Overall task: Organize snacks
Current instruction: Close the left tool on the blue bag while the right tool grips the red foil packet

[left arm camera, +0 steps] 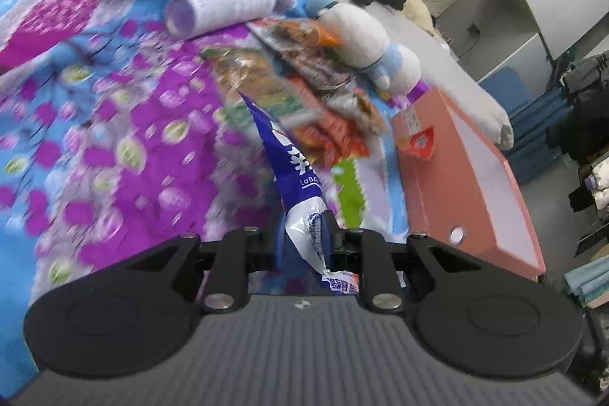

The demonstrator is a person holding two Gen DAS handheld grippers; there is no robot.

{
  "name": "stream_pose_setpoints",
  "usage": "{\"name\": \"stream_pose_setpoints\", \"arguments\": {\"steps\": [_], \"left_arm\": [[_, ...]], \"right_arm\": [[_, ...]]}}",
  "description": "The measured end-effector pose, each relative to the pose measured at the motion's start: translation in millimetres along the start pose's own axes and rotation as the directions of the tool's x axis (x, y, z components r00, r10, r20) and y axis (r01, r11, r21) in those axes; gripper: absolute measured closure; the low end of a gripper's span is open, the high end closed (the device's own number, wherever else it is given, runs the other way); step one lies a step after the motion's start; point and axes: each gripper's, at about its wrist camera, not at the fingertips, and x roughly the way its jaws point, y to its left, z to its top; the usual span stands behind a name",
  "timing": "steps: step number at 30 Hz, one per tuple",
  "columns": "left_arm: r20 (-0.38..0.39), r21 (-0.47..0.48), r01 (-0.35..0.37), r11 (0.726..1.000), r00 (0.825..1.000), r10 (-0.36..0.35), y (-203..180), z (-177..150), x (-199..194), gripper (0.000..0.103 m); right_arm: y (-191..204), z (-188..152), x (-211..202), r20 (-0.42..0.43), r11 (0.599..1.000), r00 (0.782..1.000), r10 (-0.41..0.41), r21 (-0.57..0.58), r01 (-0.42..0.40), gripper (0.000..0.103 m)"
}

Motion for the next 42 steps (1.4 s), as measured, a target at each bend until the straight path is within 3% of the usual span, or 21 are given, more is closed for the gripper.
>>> {"name": "stream_pose_setpoints", "arguments": {"steps": [9, 13, 15, 17, 19, 21, 25, 31, 37, 42], "left_arm": [[-0.048, -0.026, -0.056, 0.998, 0.997, 0.055, 23, -30, -25, 0.079], [-0.056, -0.023, -0.134, 0.991, 0.990, 0.133, 26, -35, -26, 0.074], [-0.053, -0.028, -0.142, 0.990, 0.989, 0.140, 28, -37, -27, 0.061], [-0.041, -0.030, -0.157, 0.987, 0.987, 0.156, 28, -37, -28, 0.029], [-0.012, -0.001, -0.185, 0.983, 0.983, 0.185, 25, -37, -30, 0.021], [0.003, 0.023, -0.213, 0.977, 0.977, 0.213, 22, -36, -30, 0.017], [0.001, 0.068, -0.215, 0.974, 0.977, 0.215, 15, -33, -23, 0.012], [-0.018, 0.138, -0.223, 0.965, 0.974, 0.227, 4, -35, -3, 0.008], [-0.056, 0.171, -0.232, 0.957, 0.968, 0.245, -1, -37, 14, 0.005], [-0.072, 0.189, -0.247, 0.950, 0.962, 0.264, -4, -37, 25, 0.004]], "right_arm": [[19, -19, -20, -0.040, 1.000, 0.999, 0.020, -0.014, -0.021, 0.069], [22, -23, -18, -0.052, 0.999, 0.998, 0.026, -0.026, -0.027, 0.069], [22, -25, -18, -0.056, 0.999, 0.998, 0.036, -0.016, -0.037, 0.068], [19, -27, -18, -0.069, 0.998, 0.996, 0.061, 0.001, -0.061, 0.067], [18, -27, -17, -0.075, 0.997, 0.994, 0.079, 0.005, -0.079, 0.057], [19, -26, -18, -0.067, 0.997, 0.995, 0.079, -0.007, -0.080, 0.034], [22, -23, -18, -0.036, 0.994, 0.997, 0.075, -0.076, -0.078, 0.021], [34, -23, -2, -0.075, 0.954, 0.992, 0.097, -0.276, -0.114, 0.021], [36, -28, 11, -0.097, 0.948, 0.991, 0.088, -0.298, -0.113, 0.022], [32, -33, 12, -0.102, 0.954, 0.992, 0.069, -0.285, -0.096, 0.045]]}}
